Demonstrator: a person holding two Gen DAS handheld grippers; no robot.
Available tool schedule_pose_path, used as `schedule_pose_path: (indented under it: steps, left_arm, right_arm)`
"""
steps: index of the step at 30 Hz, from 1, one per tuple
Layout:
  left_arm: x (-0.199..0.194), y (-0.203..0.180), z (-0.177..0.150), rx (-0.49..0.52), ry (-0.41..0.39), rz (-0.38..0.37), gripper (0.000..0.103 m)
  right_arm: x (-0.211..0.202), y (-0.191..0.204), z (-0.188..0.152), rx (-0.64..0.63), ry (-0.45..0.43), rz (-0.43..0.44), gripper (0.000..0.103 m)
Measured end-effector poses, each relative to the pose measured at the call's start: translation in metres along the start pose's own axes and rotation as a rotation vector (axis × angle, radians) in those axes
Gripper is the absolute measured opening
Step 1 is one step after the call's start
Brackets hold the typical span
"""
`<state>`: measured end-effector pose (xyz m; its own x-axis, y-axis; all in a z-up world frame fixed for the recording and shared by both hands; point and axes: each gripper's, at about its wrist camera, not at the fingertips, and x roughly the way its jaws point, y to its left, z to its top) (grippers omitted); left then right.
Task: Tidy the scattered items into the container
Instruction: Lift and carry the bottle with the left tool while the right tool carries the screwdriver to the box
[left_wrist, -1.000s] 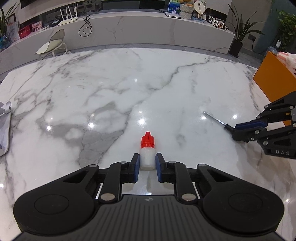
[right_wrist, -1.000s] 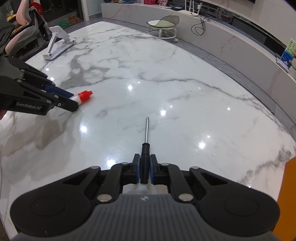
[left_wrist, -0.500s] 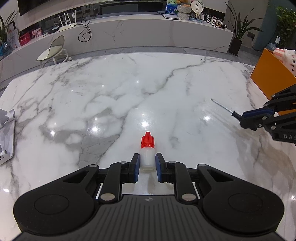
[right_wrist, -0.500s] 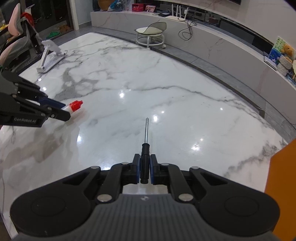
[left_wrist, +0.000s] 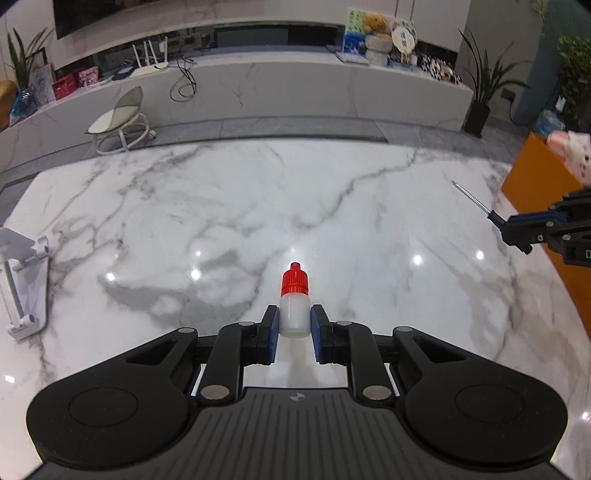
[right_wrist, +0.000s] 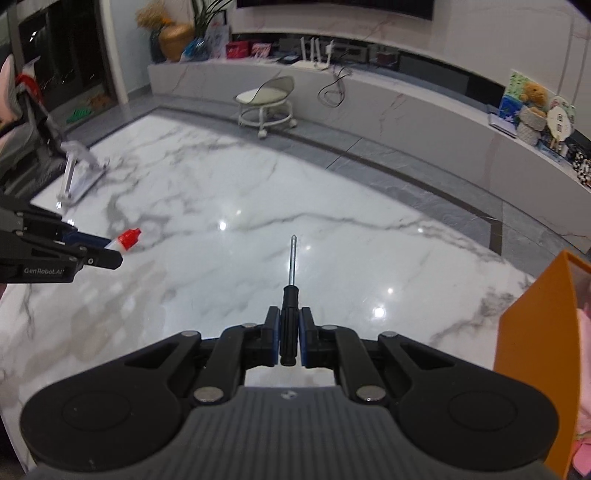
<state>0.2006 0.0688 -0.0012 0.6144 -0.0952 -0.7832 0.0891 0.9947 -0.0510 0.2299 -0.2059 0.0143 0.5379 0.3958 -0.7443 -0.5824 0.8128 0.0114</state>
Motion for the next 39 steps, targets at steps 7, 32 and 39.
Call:
schedule_pose_path:
  steps: [7, 32, 39]
  left_arm:
    - [-0.037, -0.007, 0.022, -0.003, -0.109, -0.009, 0.021]
    - [0.009, -0.058, -0.026, 0.052, 0.032, 0.097, 0.029]
    - [0.032, -0.058, -0.057, 0.059, 0.087, 0.122, 0.029]
  right_arm:
    - [-0.039, -0.015, 0.015, 0.089, -0.109, -0.015, 0.011]
    - [-0.156, -0.052, -0.002, 0.235, -0.346, -0.086, 0.011]
    - [-0.149, -0.054, -0.002, 0.238, -0.337, -0.085, 0.011]
